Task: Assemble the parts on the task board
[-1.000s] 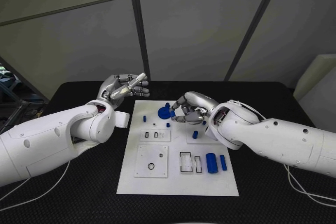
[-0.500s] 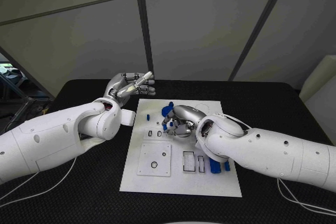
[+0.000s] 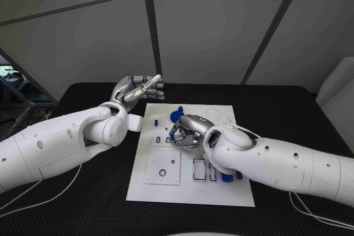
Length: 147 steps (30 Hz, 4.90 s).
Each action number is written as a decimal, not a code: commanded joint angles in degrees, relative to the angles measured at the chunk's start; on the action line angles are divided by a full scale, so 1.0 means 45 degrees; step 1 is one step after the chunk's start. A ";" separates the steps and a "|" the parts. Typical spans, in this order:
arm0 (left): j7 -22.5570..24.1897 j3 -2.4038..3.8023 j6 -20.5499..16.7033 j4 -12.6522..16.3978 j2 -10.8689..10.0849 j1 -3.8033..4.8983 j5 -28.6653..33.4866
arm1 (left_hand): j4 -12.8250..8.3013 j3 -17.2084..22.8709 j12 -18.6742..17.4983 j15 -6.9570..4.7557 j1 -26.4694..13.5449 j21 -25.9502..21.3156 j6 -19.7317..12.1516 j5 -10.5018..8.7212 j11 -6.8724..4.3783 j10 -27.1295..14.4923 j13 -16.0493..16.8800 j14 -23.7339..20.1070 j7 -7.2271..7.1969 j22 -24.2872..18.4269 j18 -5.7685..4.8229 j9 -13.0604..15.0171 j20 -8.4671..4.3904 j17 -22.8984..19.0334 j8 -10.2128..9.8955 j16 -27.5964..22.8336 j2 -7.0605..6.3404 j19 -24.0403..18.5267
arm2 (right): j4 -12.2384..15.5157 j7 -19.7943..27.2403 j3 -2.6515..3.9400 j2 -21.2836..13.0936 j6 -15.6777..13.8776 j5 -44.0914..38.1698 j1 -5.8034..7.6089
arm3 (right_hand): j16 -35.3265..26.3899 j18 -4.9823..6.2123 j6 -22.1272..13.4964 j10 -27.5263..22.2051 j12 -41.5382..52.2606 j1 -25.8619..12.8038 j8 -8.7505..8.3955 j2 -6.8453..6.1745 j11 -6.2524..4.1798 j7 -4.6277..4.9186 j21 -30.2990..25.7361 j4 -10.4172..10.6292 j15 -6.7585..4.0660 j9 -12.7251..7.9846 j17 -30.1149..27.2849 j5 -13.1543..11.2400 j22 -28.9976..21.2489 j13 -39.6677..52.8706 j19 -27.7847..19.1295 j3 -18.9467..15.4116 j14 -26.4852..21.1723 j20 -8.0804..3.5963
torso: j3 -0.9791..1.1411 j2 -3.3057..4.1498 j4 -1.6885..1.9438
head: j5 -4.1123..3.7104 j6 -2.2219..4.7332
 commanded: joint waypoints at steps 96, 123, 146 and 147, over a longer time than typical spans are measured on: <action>-0.1178 0.0010 0.0666 -0.0154 -0.0173 0.0013 -0.1405 | -0.0094 -0.0461 0.0370 -0.0616 -0.0059 0.0968 0.0661 -0.0070 -0.0443 0.1358 0.0326 0.1966 -0.0356 0.0458 0.0074 0.0078 -0.0517 0.1181 0.0007 0.1167 0.0140 0.1294 | 0.0978 0.3437 0.0027 -0.1284 -0.1411 0.1138 0.0063 | -0.0567 0.0247 -0.2885 -0.1980 -0.1886 -0.0609 -0.0601 -0.1117 0.0685 0.0762 -0.1116 0.0201 0.0509 -0.0104 0.1860 -0.0408 -0.1875 -0.2009 -0.1174 -0.0825 0.0922 0.0530 | 0.0019 -0.0144 -0.0024 | 0.0061 0.0013; -1.1796 -0.0059 0.5770 0.0223 0.0140 0.0440 -1.1308 | 0.1026 -0.2426 1.3461 -0.2051 -0.2342 1.3021 0.1256 -0.0095 -0.2016 0.3305 1.3007 0.3232 -0.1892 1.4978 -0.1675 0.4229 -0.1945 1.1245 0.3412 1.2417 0.0739 0.5627 | 0.0097 0.5882 0.0942 -0.4155 -0.0531 0.8447 0.1641 | -1.1783 0.1247 -0.1125 -0.3767 -0.9031 0.0028 -0.0039 -0.1145 0.0334 0.0435 -0.7691 -0.0062 0.0202 -0.0102 -0.8351 0.0294 -0.9367 -0.9257 -0.4825 0.0268 -0.2099 0.0251 | 0.0353 -0.1012 -0.0099 | 0.0268 -0.0372; -1.3323 -0.0817 0.7059 -0.1014 0.1912 0.1039 -1.1777 | 0.1026 -0.2723 1.2568 -0.2028 -0.2335 1.3197 0.0265 -0.0081 -0.1963 0.2455 1.1958 0.3242 -0.1846 1.5387 -0.1747 0.5696 -0.1985 1.1297 0.4228 1.2388 0.1099 0.5990 | -0.1025 0.5959 0.0947 -0.3713 -0.0650 0.8622 0.1748 | -1.4382 0.1227 -0.1136 -0.3258 -1.0943 -0.0012 -0.0411 -0.1238 0.0513 0.0572 -0.8799 -0.0398 0.0376 -0.0123 -0.8801 0.0364 -1.0021 -1.1168 -0.4816 0.0541 -0.1742 0.0414 | 0.0334 -0.0954 -0.0122 | 0.0260 -0.0551; -1.3328 -0.0822 0.7084 -0.1067 0.1960 0.1045 -1.1777 | 0.1025 -0.2731 1.2578 -0.2029 -0.2341 1.3203 0.0258 -0.0080 -0.1965 0.2460 1.1966 0.3241 -0.1847 1.5400 -0.1750 0.5713 -0.1986 1.1295 0.4239 1.2384 0.1099 0.5997 | -0.1041 0.5949 0.0947 -0.3698 -0.0644 0.8616 0.1748 | -1.4418 0.1226 -0.1151 -0.3266 -1.0958 -0.0016 -0.0421 -0.1243 0.0519 0.0577 -0.8815 -0.0405 0.0382 -0.0124 -0.8800 0.0376 -1.0030 -1.1186 -0.4817 0.0533 -0.1742 0.0418 | 0.0338 -0.0950 -0.0122 | 0.0252 -0.0551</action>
